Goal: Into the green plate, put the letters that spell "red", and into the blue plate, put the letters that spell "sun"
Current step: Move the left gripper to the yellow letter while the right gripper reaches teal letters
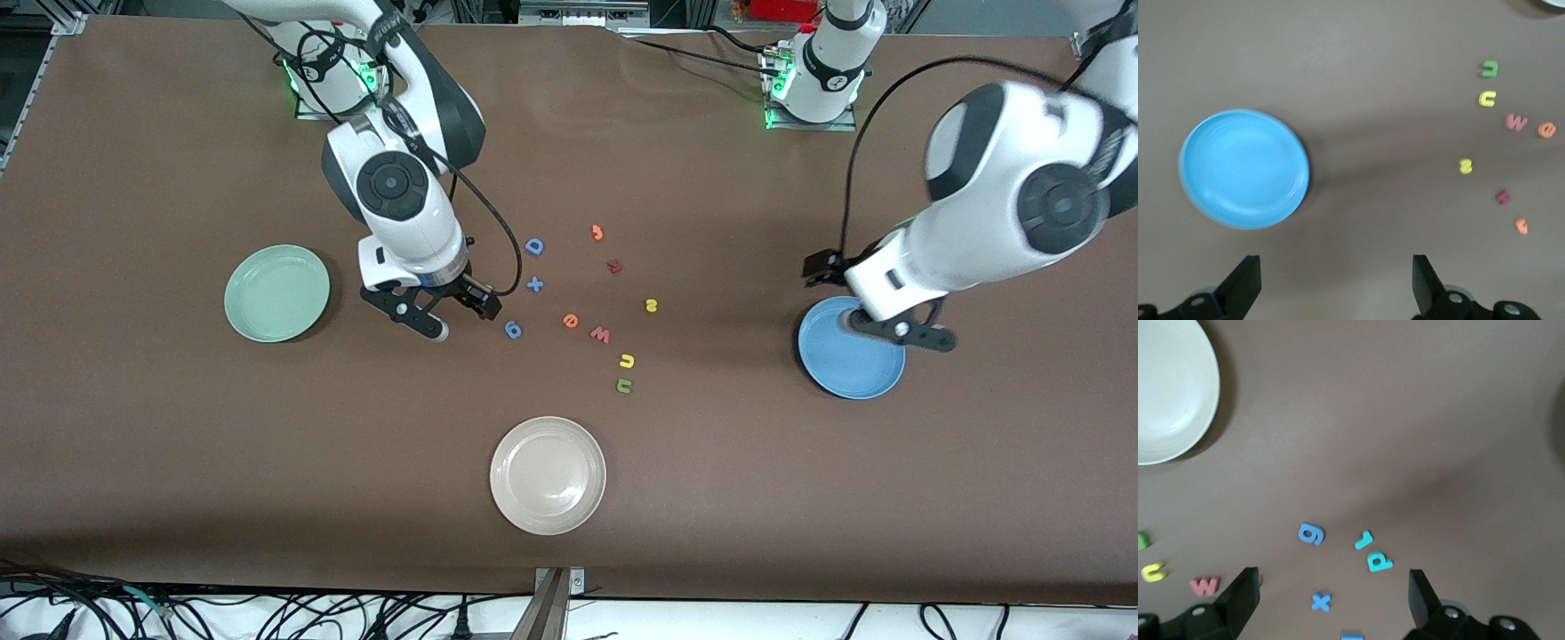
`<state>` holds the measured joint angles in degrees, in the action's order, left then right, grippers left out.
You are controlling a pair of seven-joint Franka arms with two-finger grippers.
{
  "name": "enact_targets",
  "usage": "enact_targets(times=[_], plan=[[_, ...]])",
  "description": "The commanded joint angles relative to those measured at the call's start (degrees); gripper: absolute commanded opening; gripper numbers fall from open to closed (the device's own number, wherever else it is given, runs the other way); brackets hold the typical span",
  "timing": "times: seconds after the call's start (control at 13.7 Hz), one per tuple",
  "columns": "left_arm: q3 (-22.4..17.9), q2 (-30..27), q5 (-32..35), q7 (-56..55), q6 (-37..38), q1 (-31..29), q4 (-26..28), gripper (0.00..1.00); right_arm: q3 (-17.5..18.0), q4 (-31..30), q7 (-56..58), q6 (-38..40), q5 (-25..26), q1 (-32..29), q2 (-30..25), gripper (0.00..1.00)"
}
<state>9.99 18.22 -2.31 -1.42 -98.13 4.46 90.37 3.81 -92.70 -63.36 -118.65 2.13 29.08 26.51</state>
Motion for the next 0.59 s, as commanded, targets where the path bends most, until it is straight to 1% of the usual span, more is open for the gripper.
enact_targets(times=[0.0, 0.15, 0.29, 0.37, 0.51], plan=[[-0.3, 5.2, 0.5, -2.7, -4.9, 4.3, -1.1, 1.00, -0.3, -6.4, -0.9, -6.5, -0.7, 0.2, -0.8, 0.99], [-0.4, 8.0, 0.9, -5.7, -8.4, 7.8, -0.9, 1.00, -0.3, -9.1, -1.0, -7.7, -0.7, 0.2, -0.8, 0.99], [-0.4, 10.9, 1.0, -13.4, -13.4, 12.2, -0.6, 1.00, 0.2, -11.9, -1.7, -8.6, -1.1, 0.2, -0.8, 0.99], [-0.4, 12.4, 1.5, -18.2, -14.8, 14.2, -0.5, 1.00, 1.1, -13.5, -1.8, -10.3, -1.3, 0.2, -0.8, 0.99], [-0.3, 14.6, 6.2, -24.0, -16.3, 16.2, -0.3, 1.00, 1.4, -16.3, -2.8, -14.0, -1.7, 0.2, -0.8, 0.99]])
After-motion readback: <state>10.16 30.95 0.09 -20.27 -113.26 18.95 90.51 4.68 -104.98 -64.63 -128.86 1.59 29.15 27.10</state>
